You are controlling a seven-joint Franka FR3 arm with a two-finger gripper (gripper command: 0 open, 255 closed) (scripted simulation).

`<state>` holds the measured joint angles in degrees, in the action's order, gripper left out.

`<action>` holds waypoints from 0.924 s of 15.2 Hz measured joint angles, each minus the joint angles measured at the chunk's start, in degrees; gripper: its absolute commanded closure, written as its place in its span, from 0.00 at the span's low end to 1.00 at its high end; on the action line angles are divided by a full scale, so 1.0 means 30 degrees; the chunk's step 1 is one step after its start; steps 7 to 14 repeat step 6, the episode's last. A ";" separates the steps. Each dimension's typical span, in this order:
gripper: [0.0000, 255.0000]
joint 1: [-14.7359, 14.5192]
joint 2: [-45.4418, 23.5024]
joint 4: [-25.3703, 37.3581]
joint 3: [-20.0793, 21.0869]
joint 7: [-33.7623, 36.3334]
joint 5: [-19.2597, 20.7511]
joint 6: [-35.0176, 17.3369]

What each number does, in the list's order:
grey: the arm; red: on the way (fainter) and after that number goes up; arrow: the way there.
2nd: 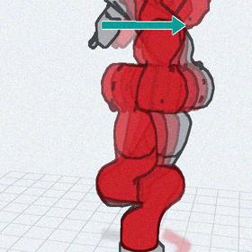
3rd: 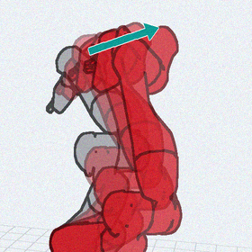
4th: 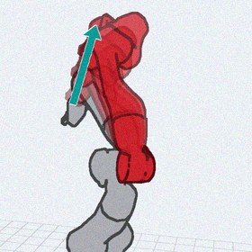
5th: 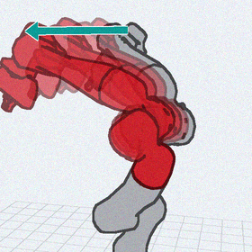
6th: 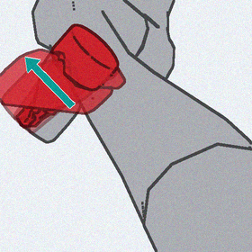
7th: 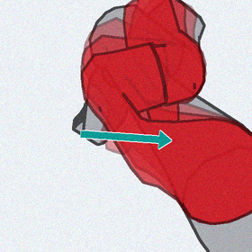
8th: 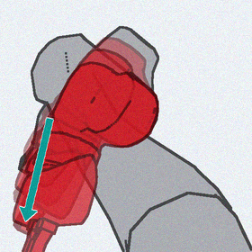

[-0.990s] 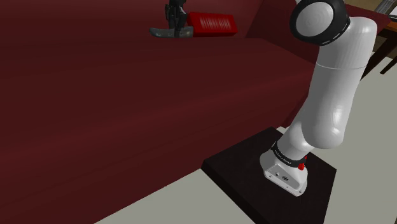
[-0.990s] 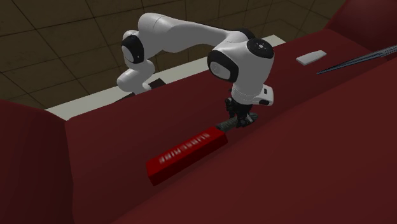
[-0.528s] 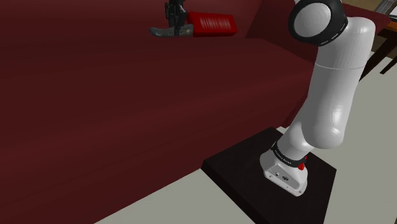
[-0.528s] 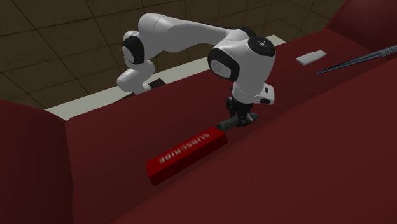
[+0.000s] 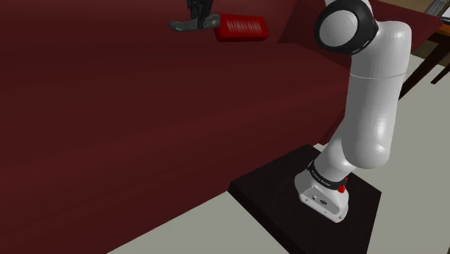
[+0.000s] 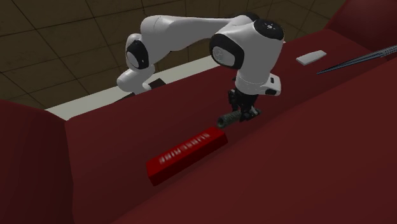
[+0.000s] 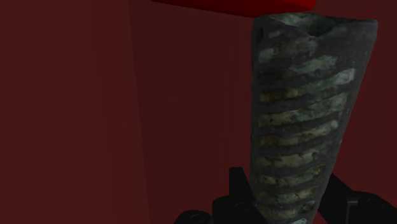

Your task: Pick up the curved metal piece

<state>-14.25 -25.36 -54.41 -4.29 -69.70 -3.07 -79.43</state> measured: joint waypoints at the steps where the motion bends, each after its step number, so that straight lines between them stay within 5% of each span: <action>1: 1.00 0.0028 -0.0107 0.0430 -0.0003 -0.0008 -0.0012 0.0331; 6: 1.00 0.0287 -0.1946 0.4816 0.0024 0.0010 -0.0163 0.2872; 14: 1.00 0.0287 -0.1946 0.4816 0.0024 0.0010 -0.0163 0.2872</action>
